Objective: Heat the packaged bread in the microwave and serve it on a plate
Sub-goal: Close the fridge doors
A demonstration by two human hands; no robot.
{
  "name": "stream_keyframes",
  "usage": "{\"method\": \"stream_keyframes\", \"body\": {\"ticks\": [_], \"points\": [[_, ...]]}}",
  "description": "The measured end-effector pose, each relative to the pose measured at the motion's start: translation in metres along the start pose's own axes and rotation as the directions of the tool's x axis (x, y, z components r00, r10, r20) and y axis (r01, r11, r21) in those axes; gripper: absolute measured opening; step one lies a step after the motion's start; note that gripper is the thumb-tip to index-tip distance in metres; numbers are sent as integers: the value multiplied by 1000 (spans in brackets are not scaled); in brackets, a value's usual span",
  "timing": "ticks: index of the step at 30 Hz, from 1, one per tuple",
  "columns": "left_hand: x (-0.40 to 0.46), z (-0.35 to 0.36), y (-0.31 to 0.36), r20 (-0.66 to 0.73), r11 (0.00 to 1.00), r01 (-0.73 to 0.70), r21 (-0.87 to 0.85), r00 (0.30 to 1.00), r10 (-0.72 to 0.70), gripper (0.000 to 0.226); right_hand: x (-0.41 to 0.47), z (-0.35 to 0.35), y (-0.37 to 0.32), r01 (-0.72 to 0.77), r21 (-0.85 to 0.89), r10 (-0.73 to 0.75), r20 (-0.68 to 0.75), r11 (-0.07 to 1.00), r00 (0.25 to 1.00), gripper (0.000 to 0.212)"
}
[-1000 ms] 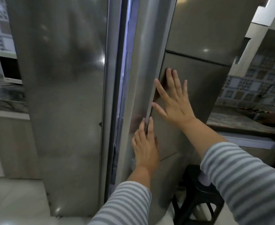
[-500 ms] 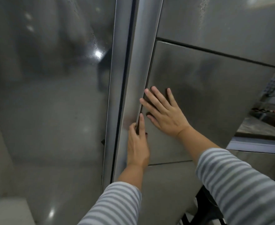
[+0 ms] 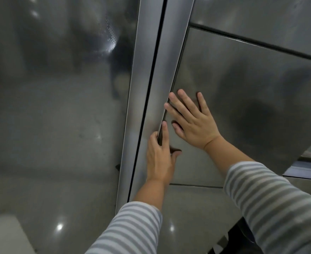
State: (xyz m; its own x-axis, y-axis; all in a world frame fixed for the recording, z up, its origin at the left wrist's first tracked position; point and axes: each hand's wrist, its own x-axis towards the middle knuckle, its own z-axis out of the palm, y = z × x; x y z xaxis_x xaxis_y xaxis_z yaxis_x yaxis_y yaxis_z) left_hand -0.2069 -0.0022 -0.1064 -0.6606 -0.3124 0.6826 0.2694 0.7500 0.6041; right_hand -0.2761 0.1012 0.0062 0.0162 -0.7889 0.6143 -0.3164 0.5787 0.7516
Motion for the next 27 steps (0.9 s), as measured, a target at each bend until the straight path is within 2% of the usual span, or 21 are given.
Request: {"method": "stream_keyframes", "body": {"ticks": [7,10,12,14,16,18,21,23,27], "points": [[-1,-4,6,37,998,48,31,998,-49,119,-2,-3,-2,0,-4,0,17,1000,1000,60],[-5,-17,9,126,996,76,49,989,-82,121,0,-12,-5,-14,38,11,65,999,998,61],[-11,-34,8,189,993,78,90,977,-94,109,2,-20,-12,-73,96,64,94,993,994,61],[-18,-58,1,197,991,42,128,978,-67,94,1,-31,-31,-192,201,170,121,961,978,60],[-22,-80,-12,192,988,43,146,979,-71,74,-5,-37,-56,-281,321,243,153,904,958,56],[-32,-106,-31,181,975,73,208,977,-112,55,-7,-45,-92,-277,485,225,165,829,960,50],[-43,-158,-56,164,935,151,321,963,-212,40,10,-57,-146,-264,742,207,171,616,963,33],[-49,-194,-70,115,904,208,373,957,-267,37,32,-65,-176,-276,812,170,219,514,961,32],[-60,-267,-101,14,846,302,439,939,-343,35,87,-86,-227,-283,874,91,269,396,959,24]]}}
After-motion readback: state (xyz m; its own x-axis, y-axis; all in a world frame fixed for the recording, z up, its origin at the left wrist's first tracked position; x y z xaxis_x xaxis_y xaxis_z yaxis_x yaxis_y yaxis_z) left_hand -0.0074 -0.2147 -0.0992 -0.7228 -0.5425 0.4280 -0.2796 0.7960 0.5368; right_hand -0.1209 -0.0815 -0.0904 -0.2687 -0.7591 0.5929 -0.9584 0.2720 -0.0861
